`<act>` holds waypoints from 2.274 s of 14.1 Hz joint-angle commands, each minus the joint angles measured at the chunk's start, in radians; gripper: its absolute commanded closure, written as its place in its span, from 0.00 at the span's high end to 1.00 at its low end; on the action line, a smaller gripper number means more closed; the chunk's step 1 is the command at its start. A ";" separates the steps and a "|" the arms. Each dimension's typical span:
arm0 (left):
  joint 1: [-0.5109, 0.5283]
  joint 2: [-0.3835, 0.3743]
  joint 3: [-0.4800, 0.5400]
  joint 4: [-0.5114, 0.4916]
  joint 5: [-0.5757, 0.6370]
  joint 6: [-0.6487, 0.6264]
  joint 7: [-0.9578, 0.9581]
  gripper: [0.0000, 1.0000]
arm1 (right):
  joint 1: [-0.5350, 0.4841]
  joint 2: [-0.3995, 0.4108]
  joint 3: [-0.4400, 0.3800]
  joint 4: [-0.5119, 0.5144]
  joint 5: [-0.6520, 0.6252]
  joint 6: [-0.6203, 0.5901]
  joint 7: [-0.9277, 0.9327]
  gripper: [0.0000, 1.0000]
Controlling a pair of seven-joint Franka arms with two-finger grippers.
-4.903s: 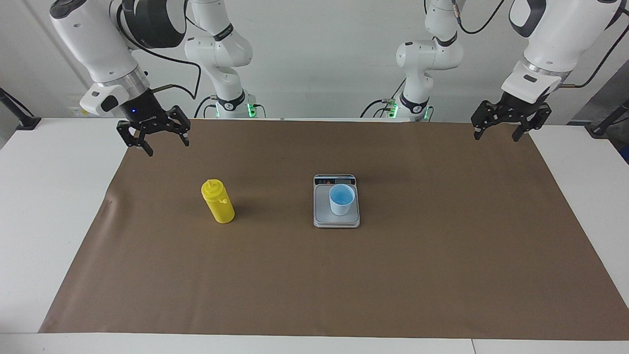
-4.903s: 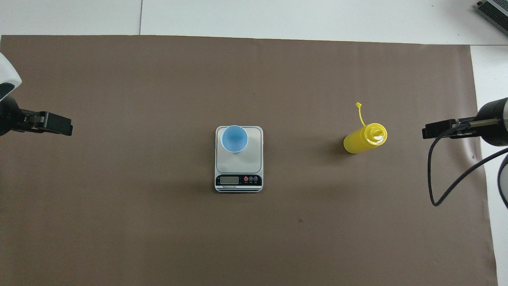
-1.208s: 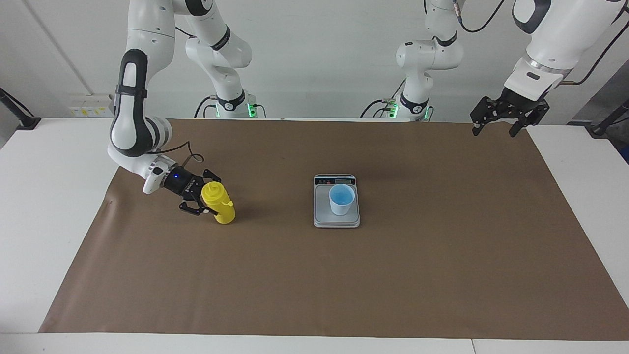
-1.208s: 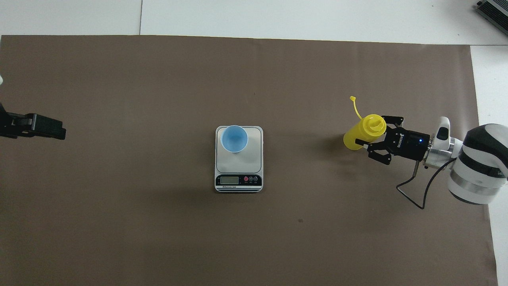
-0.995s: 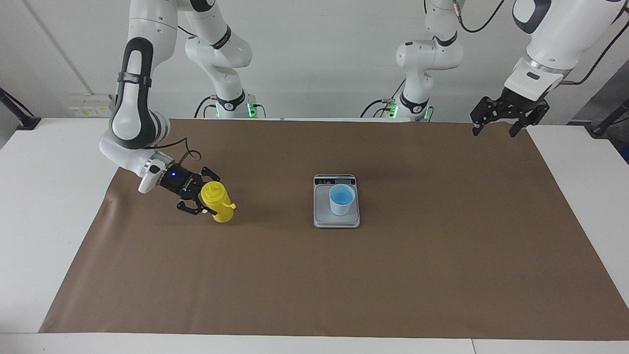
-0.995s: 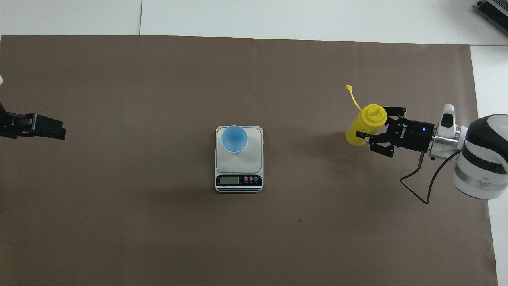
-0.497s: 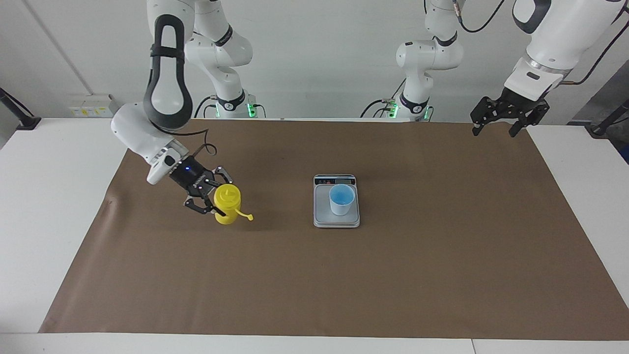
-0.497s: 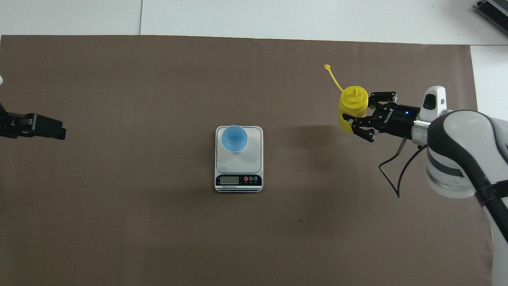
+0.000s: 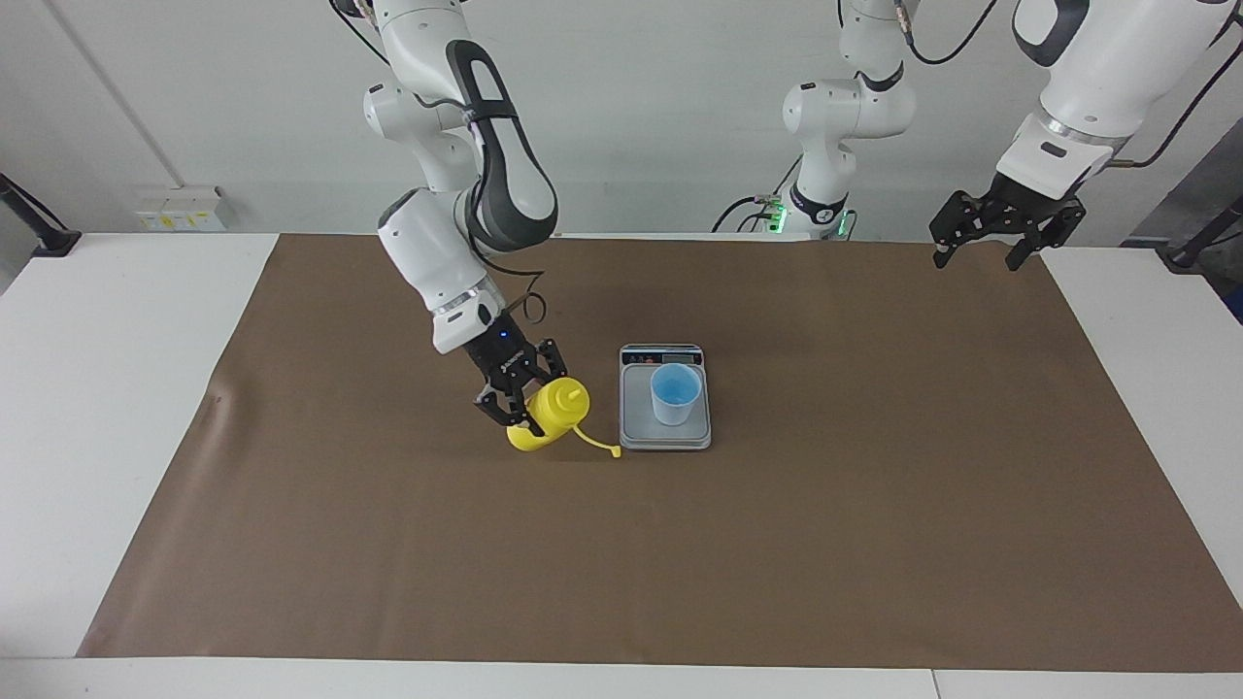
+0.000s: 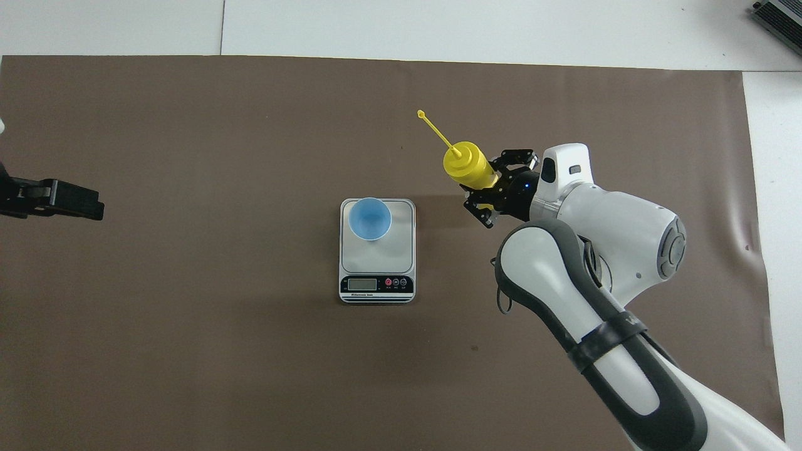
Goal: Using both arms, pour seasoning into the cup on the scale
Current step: 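Grasp the yellow bottle and lift it toward the cup, then tilt the yellow bottle over the cup with the right gripper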
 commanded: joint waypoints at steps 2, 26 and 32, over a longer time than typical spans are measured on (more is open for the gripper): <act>0.007 -0.026 -0.002 -0.023 0.007 -0.008 -0.008 1.00 | -0.017 0.021 -0.011 0.084 -0.406 -0.079 0.243 0.00; 0.007 -0.026 -0.002 -0.023 0.007 -0.008 -0.008 1.00 | 0.231 0.100 0.000 0.182 -2.030 -0.352 1.191 0.00; 0.007 -0.026 -0.002 -0.023 0.007 -0.008 -0.008 1.00 | 0.234 0.096 0.000 0.185 -2.146 -0.364 0.902 0.00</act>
